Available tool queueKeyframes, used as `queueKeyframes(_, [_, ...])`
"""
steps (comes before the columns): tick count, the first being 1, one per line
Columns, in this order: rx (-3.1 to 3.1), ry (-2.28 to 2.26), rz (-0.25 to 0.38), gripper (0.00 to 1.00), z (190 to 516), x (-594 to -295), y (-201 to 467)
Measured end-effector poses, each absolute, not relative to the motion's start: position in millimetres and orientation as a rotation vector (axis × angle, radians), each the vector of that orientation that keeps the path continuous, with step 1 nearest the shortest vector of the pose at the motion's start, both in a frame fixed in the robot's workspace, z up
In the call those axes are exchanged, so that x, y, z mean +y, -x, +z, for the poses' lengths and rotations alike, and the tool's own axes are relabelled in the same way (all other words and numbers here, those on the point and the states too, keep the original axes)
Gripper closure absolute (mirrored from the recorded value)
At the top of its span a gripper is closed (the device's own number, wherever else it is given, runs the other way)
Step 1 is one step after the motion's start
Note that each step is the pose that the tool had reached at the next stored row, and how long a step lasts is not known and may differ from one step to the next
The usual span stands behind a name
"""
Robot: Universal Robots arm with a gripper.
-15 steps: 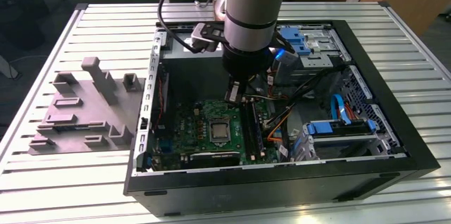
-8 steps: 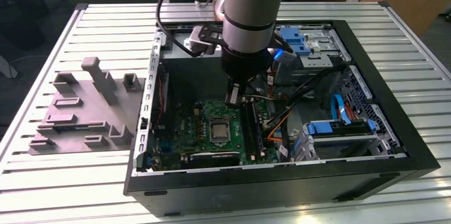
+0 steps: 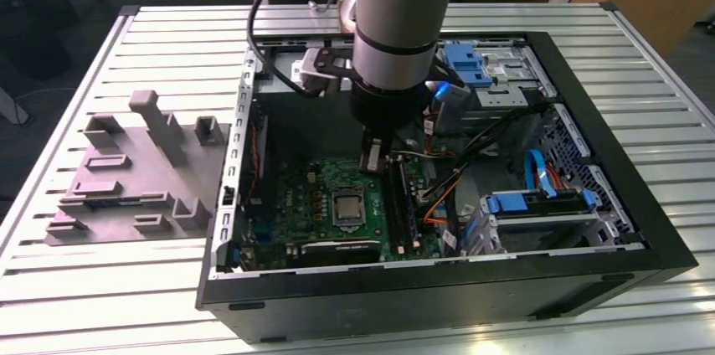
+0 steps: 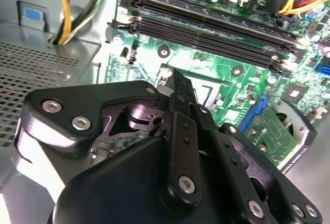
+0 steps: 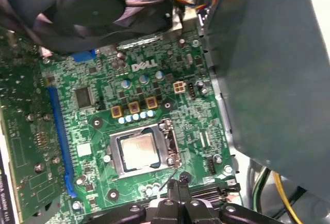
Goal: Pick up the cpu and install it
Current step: 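Install the first cpu locking lever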
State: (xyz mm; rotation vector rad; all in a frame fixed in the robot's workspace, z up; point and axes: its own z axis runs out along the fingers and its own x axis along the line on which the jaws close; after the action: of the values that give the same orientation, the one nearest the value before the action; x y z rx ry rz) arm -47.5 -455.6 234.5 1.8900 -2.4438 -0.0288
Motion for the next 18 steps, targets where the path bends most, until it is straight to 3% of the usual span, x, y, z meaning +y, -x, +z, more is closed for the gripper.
queueKeyframes(18, [-2.27, -2.093, -0.021, 0.89, 230.6, -462.0, 49.1])
